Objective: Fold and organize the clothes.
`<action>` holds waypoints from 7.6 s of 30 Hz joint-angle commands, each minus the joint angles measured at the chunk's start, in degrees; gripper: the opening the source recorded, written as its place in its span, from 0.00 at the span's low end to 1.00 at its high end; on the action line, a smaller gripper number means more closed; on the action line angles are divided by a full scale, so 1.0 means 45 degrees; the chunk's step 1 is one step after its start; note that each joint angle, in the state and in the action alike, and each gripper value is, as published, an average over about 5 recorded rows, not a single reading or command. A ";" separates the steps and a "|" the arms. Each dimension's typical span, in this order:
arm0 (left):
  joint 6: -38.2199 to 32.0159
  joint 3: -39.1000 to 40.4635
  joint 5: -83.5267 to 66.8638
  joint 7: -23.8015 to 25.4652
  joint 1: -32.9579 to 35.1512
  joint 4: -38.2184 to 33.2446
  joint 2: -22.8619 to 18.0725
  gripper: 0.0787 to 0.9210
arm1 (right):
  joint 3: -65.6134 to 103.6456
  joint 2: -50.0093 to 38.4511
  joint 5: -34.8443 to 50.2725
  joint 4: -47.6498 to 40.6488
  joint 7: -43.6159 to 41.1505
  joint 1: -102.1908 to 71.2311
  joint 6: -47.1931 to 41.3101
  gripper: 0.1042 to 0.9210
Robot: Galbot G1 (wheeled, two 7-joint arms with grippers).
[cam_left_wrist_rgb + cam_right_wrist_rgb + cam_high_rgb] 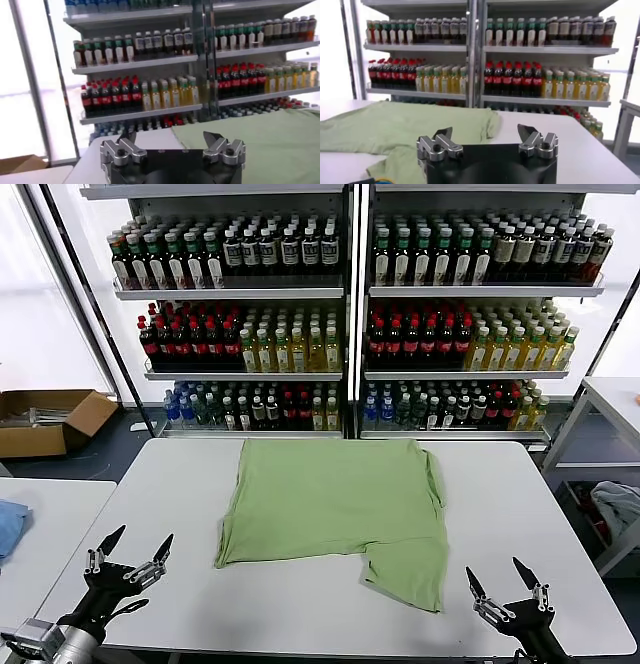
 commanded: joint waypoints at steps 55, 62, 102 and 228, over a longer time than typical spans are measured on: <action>0.3117 0.5020 0.0411 -0.0531 -0.2882 0.2751 0.1766 0.18 | -0.4265 0.0235 -0.1417 -0.0829 0.2193 0.2026 -0.4344 0.03; 0.3028 0.4701 0.0414 -0.0505 -0.2515 0.2215 0.1838 0.03 | -0.3997 0.0209 -0.1387 -0.0641 0.1714 0.1747 -0.3230 0.00; 0.3238 0.1379 0.1811 -0.1293 0.1981 -0.3018 0.1217 0.03 | -0.0900 0.0155 0.2051 0.2739 0.0292 -0.2314 0.1393 0.00; 0.4707 0.1343 -0.1223 -0.1440 -0.2982 0.0916 0.2589 0.75 | -0.6146 -0.3856 0.4964 -0.4384 0.3020 1.1441 -0.3633 0.87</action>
